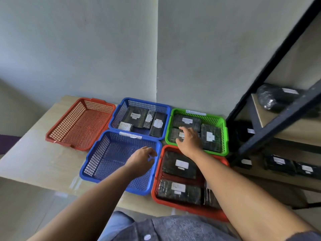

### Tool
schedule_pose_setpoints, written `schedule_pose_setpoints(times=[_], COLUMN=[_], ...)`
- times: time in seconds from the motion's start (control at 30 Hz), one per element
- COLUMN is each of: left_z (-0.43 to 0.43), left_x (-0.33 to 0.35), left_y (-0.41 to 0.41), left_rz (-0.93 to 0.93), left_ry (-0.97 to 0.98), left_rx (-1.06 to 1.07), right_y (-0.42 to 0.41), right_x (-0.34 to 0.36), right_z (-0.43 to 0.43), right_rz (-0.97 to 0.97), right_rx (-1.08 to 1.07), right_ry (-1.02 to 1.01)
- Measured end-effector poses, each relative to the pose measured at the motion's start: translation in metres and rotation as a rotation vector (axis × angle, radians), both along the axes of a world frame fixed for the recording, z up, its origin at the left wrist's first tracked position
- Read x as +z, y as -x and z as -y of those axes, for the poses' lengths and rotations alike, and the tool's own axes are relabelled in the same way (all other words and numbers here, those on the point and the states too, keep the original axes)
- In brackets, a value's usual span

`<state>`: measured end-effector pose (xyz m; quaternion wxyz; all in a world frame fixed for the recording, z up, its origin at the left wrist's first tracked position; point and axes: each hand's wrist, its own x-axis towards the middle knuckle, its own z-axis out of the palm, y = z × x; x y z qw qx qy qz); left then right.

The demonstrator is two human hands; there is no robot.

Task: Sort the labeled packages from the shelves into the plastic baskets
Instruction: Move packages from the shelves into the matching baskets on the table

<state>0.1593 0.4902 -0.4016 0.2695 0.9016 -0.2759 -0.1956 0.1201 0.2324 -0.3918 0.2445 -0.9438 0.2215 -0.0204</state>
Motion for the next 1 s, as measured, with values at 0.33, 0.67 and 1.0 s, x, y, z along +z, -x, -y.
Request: schedule_pose_setpoints(times=[0.33, 0.67, 1.0], left_z=[0.022, 0.014, 0.069], left_x=[0.037, 0.024, 0.039], left_y=[0.081, 0.186, 0.263], left_rz=[0.039, -0.043, -0.071], left_ry=[0.046, 0.132, 0.116], left_rx=[-0.172, -0.200, -0.315], right_y=[0.102, 0.248, 0.352], right_x=[0.017, 0.012, 0.039], right_z=[0.009, -0.011, 0.039], right_rz=[0.014, 0.050, 0.167], right_rx=[-0.154, -0.201, -0.313], right_ry=[0.060, 0.204, 0.237])
